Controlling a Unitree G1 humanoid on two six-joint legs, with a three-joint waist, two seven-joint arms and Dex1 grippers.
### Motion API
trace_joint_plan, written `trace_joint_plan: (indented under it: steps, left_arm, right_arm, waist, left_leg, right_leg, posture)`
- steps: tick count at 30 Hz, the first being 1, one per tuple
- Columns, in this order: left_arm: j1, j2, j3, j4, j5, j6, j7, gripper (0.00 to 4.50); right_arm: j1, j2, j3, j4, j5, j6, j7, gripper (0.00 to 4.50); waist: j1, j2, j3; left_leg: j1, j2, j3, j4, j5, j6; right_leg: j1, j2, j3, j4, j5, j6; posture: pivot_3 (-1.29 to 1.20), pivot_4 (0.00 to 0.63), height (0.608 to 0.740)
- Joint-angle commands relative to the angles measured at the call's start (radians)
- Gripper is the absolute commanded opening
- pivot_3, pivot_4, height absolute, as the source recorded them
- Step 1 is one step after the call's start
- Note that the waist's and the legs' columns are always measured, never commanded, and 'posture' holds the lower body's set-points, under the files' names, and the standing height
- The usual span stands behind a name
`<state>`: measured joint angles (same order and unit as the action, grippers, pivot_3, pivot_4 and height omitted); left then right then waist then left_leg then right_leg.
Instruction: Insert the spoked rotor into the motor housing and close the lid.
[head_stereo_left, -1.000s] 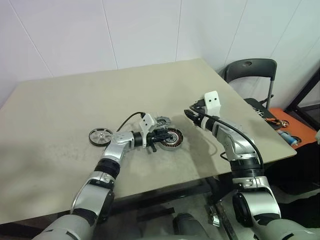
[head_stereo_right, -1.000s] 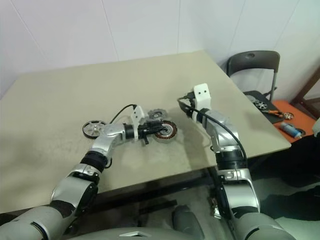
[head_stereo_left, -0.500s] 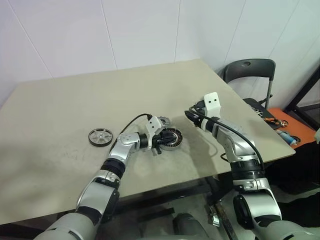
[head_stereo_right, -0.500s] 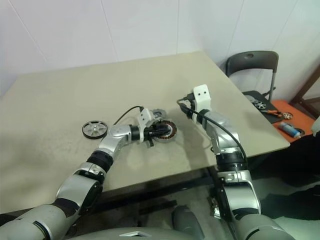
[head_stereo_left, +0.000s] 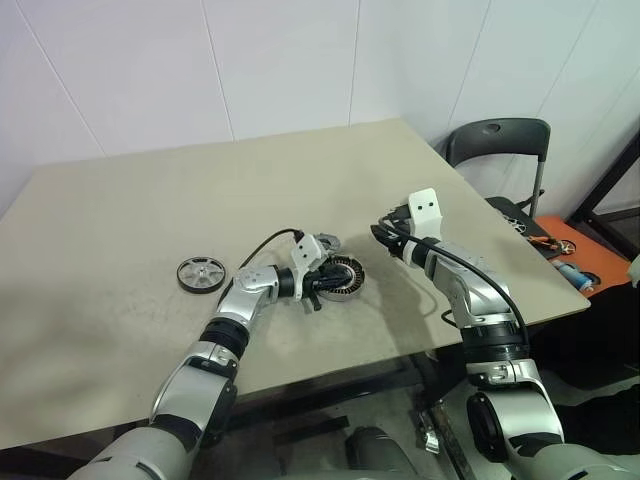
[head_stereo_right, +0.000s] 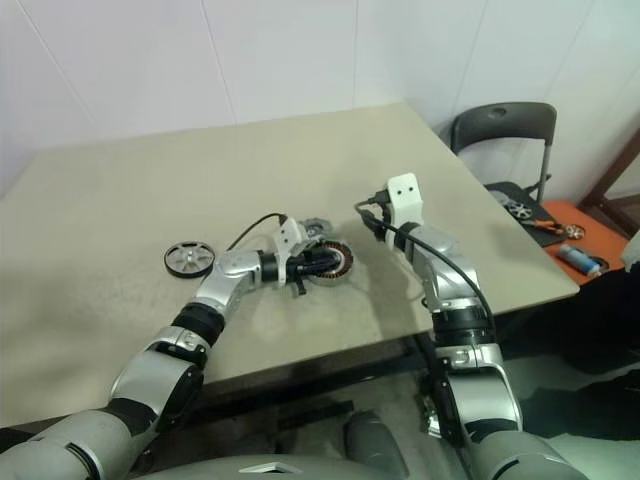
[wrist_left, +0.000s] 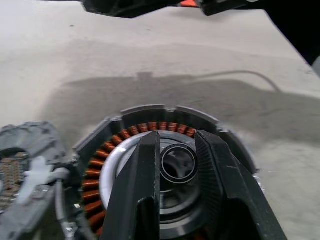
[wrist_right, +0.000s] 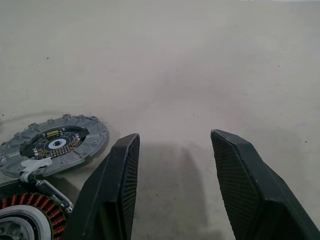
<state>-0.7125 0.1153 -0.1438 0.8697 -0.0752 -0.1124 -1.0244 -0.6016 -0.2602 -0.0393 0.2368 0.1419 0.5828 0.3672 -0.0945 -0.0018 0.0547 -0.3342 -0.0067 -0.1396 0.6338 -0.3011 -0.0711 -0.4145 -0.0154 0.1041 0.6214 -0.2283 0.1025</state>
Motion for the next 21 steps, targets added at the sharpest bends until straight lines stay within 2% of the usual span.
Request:
trace_joint_plan:
  steps: [1, 4, 6, 12, 19, 21]
  left_arm:
    - [0.005, 0.008, 0.0, -0.008, -0.007, 0.02, -0.024, 1.66]
    - [-0.001, 0.007, -0.002, -0.005, 0.026, -0.007, 0.05, 2.6]
    - [-0.007, 0.008, -0.003, -0.002, 0.025, -0.01, 0.042, 3.32]
    - [-0.022, 0.022, 0.03, -0.01, 0.007, -0.026, 0.085, 3.32]
    - [-0.021, 0.093, 0.09, -0.151, -0.093, 0.087, 0.004, 3.32]
    - [-0.036, 0.13, 0.14, -0.207, -0.159, 0.168, -0.016, 3.32]
  right_arm:
    - [-0.017, 0.0, -0.003, -0.04, 0.005, -0.011, -0.006, 2.37]
    - [-0.014, 0.001, -0.002, -0.039, 0.005, -0.011, -0.008, 2.37]
    - [-0.015, 0.003, -0.002, -0.037, 0.006, -0.011, -0.01, 2.37]
    - [-0.018, 0.01, 0.003, -0.028, 0.004, -0.015, -0.011, 2.37]
    - [-0.041, 0.011, 0.018, -0.039, 0.014, -0.01, 0.018, 2.37]
    - [-0.056, -0.006, 0.041, -0.09, 0.048, 0.025, 0.093, 2.37]
  waist:
    - [0.0, 0.0, 0.0]
    - [0.0, 0.0, 0.0]
    - [0.001, 0.0, 0.0]
    - [0.0, 0.0, 0.0]
    - [-0.001, 0.0, 0.0]
    - [-0.002, 0.0, 0.0]
  left_leg:
    - [0.001, 0.0, 0.0, 0.0, 0.0, 0.0]
    - [0.007, 0.0, 0.0, -0.001, 0.0, 0.0]
    - [0.011, 0.0, 0.0, -0.001, 0.0, 0.0]
    - [0.012, 0.0, 0.0, -0.001, 0.0, 0.0]
    - [0.012, 0.0, 0.0, -0.001, 0.0, 0.0]
    - [0.011, 0.0, 0.0, -0.001, 0.0, 0.0]
  right_leg:
    - [0.001, 0.0, 0.0, 0.0, 0.0, 0.0]
    - [0.007, 0.0, 0.0, -0.001, 0.0, 0.0]
    - [0.01, 0.0, 0.0, -0.002, -0.001, 0.001]
    - [0.011, 0.0, 0.0, -0.002, -0.001, 0.001]
    - [0.01, 0.0, 0.0, -0.001, -0.001, 0.001]
    - [0.01, 0.0, 0.0, -0.001, -0.001, 0.0]
  posture:
    - [0.0, 0.0, 0.74]
    - [0.0, 0.0, 0.74]
    - [0.0, 0.0, 0.74]
    - [0.0, 0.0, 0.74]
    - [0.0, 0.0, 0.74]
    - [0.0, 0.0, 0.74]
